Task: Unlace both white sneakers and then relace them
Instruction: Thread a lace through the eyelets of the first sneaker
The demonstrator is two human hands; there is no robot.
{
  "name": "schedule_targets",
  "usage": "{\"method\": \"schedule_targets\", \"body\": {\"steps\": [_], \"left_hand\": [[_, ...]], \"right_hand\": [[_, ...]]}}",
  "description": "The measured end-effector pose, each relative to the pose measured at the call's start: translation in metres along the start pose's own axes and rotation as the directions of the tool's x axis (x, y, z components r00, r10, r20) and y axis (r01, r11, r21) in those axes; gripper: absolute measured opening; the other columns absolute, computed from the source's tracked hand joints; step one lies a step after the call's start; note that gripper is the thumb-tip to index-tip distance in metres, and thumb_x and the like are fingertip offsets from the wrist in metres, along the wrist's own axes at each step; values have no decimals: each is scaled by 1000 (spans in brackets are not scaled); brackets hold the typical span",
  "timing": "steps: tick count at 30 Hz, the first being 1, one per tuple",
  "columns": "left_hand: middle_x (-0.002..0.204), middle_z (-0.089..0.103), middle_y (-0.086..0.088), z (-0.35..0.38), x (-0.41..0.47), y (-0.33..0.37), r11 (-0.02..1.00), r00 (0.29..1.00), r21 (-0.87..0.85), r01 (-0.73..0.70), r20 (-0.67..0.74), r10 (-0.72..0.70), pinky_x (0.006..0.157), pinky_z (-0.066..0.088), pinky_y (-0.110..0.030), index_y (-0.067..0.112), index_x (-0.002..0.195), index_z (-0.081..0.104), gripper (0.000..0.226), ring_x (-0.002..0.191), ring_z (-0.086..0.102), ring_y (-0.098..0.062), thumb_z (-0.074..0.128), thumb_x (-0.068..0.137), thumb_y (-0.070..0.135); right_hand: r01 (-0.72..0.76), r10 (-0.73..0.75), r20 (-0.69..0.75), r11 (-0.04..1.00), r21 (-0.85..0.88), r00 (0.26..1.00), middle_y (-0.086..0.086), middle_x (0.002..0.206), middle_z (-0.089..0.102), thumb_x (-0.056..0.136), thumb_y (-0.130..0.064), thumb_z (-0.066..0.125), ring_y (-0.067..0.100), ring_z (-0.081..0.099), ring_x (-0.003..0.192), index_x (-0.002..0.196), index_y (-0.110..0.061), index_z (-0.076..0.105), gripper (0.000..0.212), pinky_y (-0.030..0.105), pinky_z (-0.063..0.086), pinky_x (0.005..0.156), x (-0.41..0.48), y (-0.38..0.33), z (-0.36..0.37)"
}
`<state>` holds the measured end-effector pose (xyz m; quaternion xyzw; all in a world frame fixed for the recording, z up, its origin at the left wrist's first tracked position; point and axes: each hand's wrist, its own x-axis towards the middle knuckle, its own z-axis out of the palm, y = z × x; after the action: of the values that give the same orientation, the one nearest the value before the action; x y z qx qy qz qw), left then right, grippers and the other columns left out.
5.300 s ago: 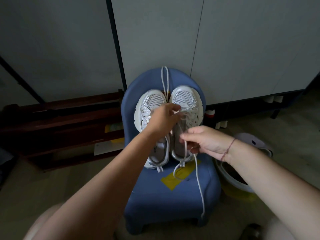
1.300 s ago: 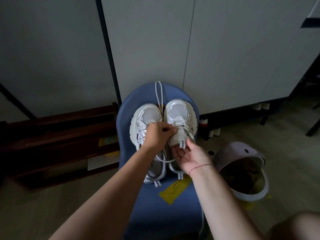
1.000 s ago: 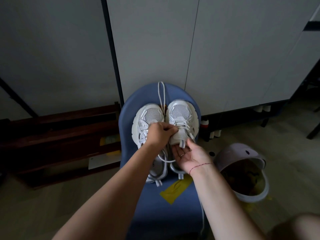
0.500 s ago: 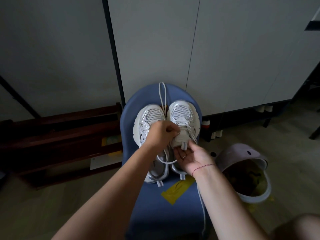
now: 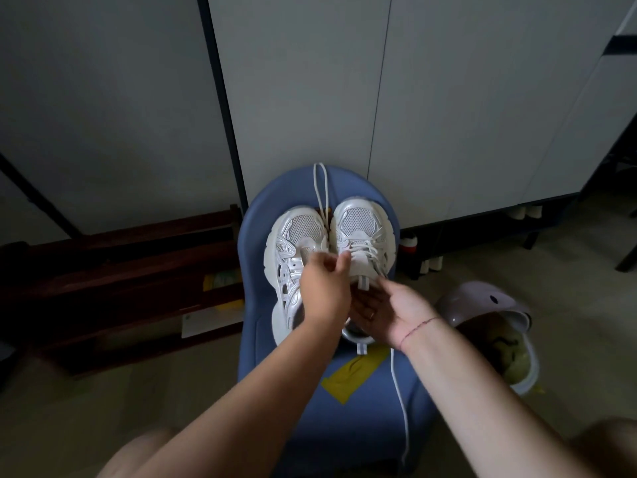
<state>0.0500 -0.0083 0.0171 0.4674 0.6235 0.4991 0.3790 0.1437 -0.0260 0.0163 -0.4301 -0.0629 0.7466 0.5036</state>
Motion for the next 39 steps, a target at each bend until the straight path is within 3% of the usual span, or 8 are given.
{"method": "schedule_targets", "body": {"steps": [4, 7, 10, 13, 17, 26, 33, 39], "left_hand": [[46, 50, 1, 1, -19, -5, 735, 810, -344, 585, 291, -509, 44, 40, -19, 9, 66, 52, 39, 40, 47, -12, 62, 94, 34], [72, 52, -6, 3, -23, 6, 504, 661, -428, 750, 510, -551, 56, 43, -22, 4, 81, 56, 44, 61, 50, -13, 55, 95, 45], [83, 59, -10, 10, -14, 8, 310, 638, -566, 764, 586, -500, 57, 49, -22, 1, 88, 60, 48, 65, 57, -16, 56, 93, 48], [73, 66, -10, 19, -11, 4, 251, 671, -650, 717, 547, -501, 62, 49, -24, 1, 83, 60, 35, 70, 57, -18, 59, 95, 34], [58, 68, -8, 24, -11, 1, 247, 696, -674, 696, 549, -463, 61, 53, -24, 1, 84, 62, 31, 70, 61, -18, 56, 97, 28], [62, 70, -11, 27, -7, -5, 179, 705, -721, 669, 540, -460, 75, 50, -30, 0, 89, 63, 33, 78, 62, -21, 54, 98, 30], [59, 69, -10, 22, -10, 1, 200, 700, -709, 676, 533, -474, 73, 52, -28, -1, 85, 63, 34, 76, 61, -20, 56, 97, 30], [66, 65, -6, 18, -14, 5, 266, 690, -665, 698, 526, -498, 56, 53, -23, 5, 81, 61, 21, 61, 63, -15, 63, 93, 22]], "right_hand": [[-63, 61, -16, 914, -402, 998, 14, 72, 69, 100, -39, 36, 23, 68, 57, 86, -1, 60, 47, 32, 56, 53, -9, -17, -15], [-41, -38, -94, 695, -718, 995, 8, 72, 65, 99, -39, 42, 18, 62, 57, 80, -8, 58, 39, 29, 51, 60, -15, -31, -21], [135, -306, 29, 333, -933, 952, 5, 63, 60, 98, -27, 47, 14, 52, 50, 73, -9, 60, 33, 17, 39, 46, -15, -47, -24], [408, -575, 250, 164, -898, 779, 2, 63, 59, 89, -12, 61, 10, 49, 52, 74, -15, 62, 15, 12, 38, 46, 4, -59, -26], [513, -562, 352, 154, -844, 749, -4, 64, 53, 84, -8, 67, 7, 48, 60, 97, -18, 68, 16, 9, 39, 55, 29, -54, -28], [556, -646, 441, -30, -830, 623, -6, 72, 56, 80, -7, 69, 9, 52, 63, 85, -20, 70, 14, 15, 43, 63, 40, -46, -24], [562, -620, 375, 130, -817, 689, -7, 80, 66, 85, -9, 66, 4, 58, 73, 83, -14, 69, 6, 13, 47, 71, 41, -48, -26], [427, -641, -203, 681, -594, 740, 2, 68, 50, 95, -10, 52, 1, 51, 42, 114, -1, 60, 22, 8, 40, 38, 48, -93, -48]]}}
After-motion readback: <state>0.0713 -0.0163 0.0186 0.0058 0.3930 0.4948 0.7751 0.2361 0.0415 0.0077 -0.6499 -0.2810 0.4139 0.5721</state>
